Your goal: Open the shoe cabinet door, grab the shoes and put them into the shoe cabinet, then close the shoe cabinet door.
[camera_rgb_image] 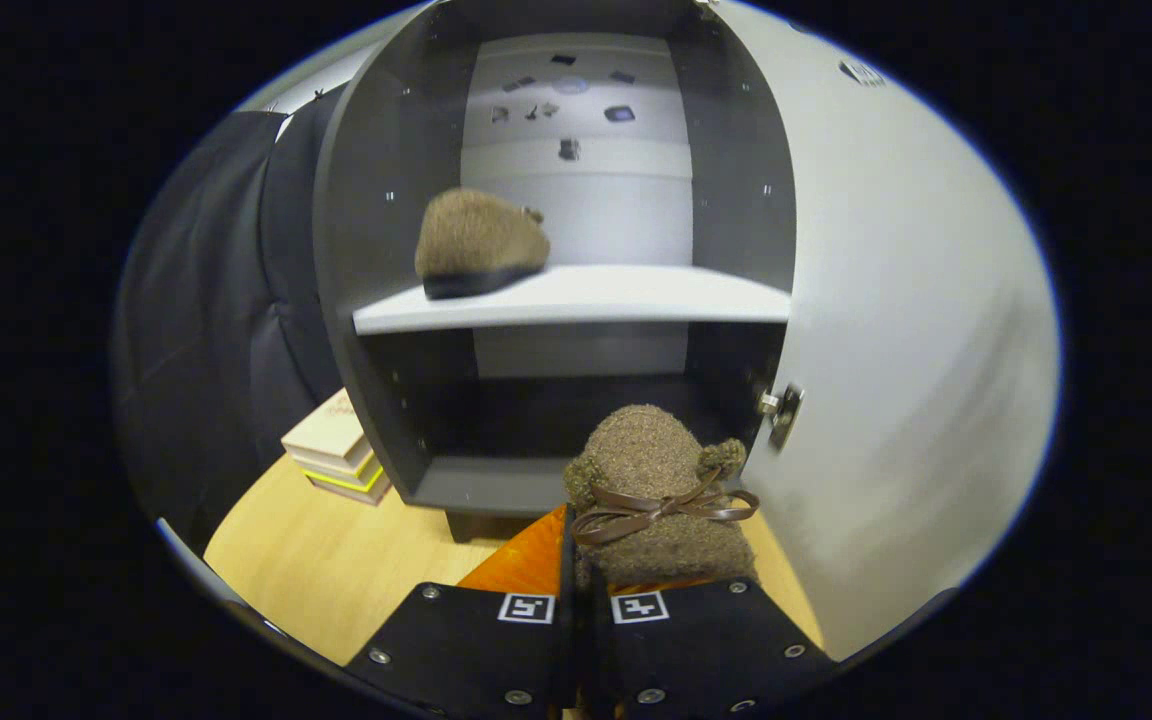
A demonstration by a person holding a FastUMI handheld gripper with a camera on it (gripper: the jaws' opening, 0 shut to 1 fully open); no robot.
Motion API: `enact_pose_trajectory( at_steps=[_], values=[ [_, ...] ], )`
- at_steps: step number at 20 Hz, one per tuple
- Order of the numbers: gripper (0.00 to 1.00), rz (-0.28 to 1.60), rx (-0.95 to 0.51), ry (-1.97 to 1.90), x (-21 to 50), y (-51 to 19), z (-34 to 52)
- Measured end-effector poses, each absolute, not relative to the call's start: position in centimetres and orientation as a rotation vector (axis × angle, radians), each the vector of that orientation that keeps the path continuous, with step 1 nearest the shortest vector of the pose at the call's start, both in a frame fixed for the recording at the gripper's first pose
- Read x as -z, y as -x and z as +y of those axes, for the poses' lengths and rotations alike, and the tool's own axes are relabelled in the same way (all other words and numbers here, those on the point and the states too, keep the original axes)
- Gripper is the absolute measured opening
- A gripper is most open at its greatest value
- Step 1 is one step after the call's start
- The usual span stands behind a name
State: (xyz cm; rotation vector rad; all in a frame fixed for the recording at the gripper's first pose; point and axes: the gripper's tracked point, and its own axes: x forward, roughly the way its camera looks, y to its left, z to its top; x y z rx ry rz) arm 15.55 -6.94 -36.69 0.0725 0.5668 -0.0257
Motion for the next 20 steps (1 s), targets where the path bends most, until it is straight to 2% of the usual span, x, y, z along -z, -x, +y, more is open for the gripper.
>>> enact_pose_trajectory(
  at_steps=[5,9,20],
  values=[
    [0.07,0.457,0.083,-0.064,27.3,-18.4,-7.1],
    [0.07,0.434,0.084,-0.018,23.4,-21.4,-6.7],
    [0.07,0.501,0.051,-0.054,25.5,-35.6,-8.3]
  ],
)
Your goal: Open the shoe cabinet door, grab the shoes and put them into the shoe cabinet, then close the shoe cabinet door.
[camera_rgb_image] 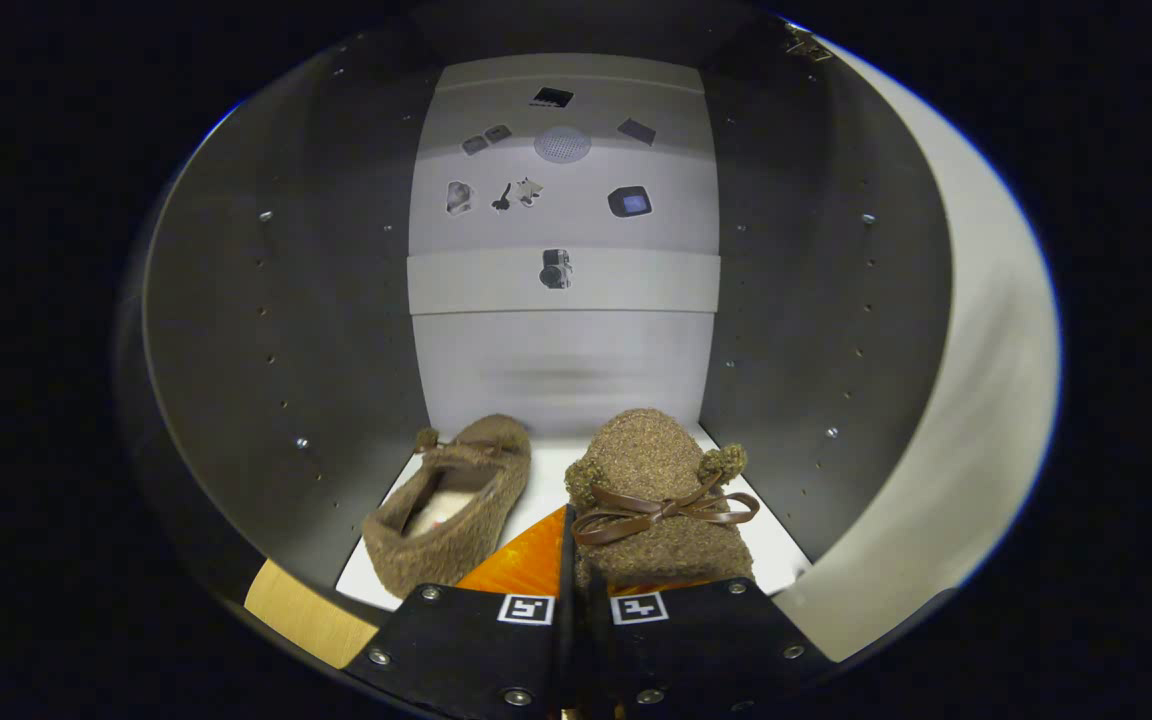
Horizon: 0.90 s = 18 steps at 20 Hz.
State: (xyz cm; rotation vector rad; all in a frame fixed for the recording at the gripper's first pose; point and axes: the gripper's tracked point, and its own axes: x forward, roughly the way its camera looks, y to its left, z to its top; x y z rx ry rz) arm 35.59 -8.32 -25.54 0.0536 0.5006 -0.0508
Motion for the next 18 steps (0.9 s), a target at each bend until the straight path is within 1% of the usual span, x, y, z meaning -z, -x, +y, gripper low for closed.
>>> enact_pose_trajectory(
  at_steps=[5,8,11,13,14,17,18],
  values=[
    [0.07,0.514,0.006,-0.055,27.3,-41.5,-8.1],
    [0.07,0.547,-0.001,-0.034,29.4,-43.3,-8.2],
    [0.08,0.595,-0.017,-0.043,31.4,-43.6,-7.6],
    [0.13,0.595,-0.017,-0.021,31.7,-43.5,-7.6],
    [0.19,0.598,-0.014,-0.003,31.8,-43.3,-7.6],
    [0.30,0.578,-0.004,0.058,30.9,-42.5,-7.8],
    [0.39,0.571,-0.005,0.062,30.5,-42.0,-7.8]
  ],
)
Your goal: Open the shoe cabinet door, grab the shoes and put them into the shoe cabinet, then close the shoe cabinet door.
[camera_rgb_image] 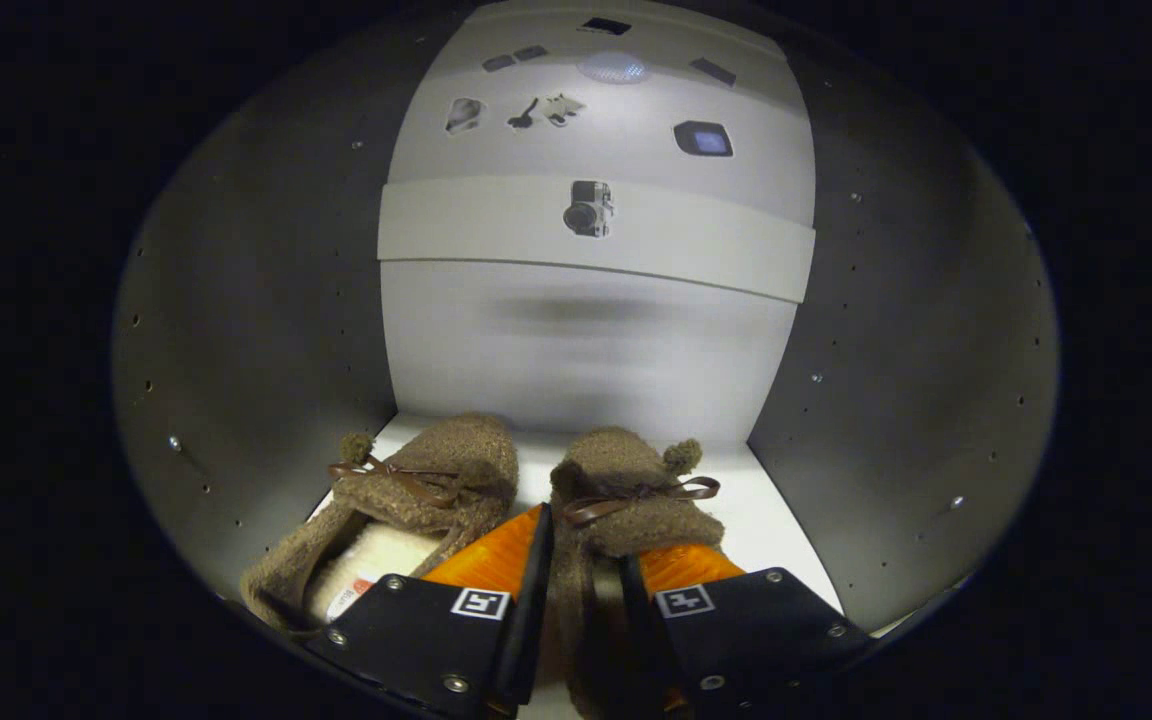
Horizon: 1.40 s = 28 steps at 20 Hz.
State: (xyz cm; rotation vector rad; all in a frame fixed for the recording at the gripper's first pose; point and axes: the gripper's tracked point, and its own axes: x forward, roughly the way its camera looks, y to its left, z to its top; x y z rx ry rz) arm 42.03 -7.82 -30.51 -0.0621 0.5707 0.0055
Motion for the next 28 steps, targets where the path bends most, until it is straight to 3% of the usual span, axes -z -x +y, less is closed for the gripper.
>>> enact_pose_trajectory(
  at_steps=[5,10,12,16,28],
  values=[
    [0.49,0.554,0.016,0.013,28.2,-39.3,-8.2],
    [0.74,0.497,0.055,-0.008,24.3,-35.4,-8.2],
    [0.80,0.484,0.064,-0.008,22.9,-33.2,-7.9],
    [0.85,0.450,0.087,-0.004,20.2,-28.0,-7.3],
    [0.87,0.394,0.130,-0.044,13.7,-12.5,-8.0]
  ],
)
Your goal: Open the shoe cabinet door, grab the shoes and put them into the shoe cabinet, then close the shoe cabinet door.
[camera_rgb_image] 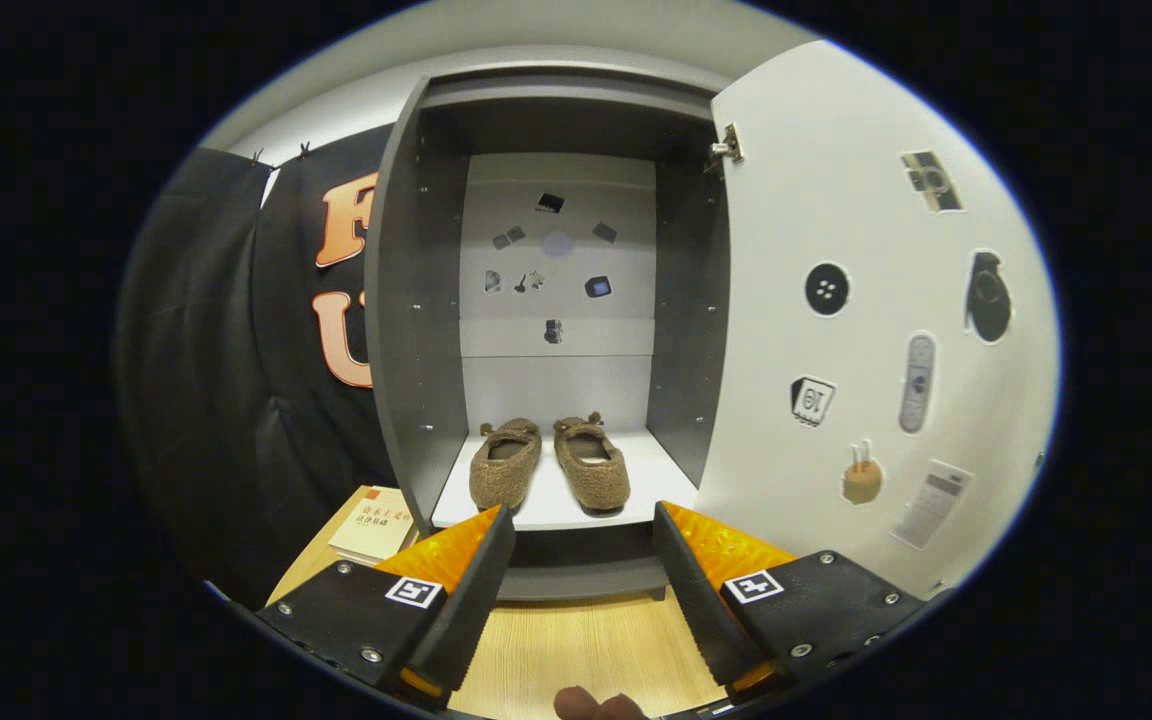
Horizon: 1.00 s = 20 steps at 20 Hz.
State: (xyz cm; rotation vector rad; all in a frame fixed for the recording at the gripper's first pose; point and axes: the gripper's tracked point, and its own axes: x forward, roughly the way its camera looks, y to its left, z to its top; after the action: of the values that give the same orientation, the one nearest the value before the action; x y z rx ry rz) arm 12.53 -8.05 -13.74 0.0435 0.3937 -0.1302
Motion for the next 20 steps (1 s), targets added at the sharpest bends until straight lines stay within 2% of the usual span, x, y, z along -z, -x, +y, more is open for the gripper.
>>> enact_pose_trajectory(
  at_steps=[7,11,16,20],
  values=[
    [0.88,0.358,0.072,-0.042,11.5,-5.0,-10.4],
    [0.88,0.341,0.058,-0.058,10.4,0.6,-14.5],
    [0.88,0.314,0.132,-0.076,9.8,5.7,-23.2],
    [0.88,0.287,0.211,-0.037,9.2,6.1,-29.5]
  ],
)
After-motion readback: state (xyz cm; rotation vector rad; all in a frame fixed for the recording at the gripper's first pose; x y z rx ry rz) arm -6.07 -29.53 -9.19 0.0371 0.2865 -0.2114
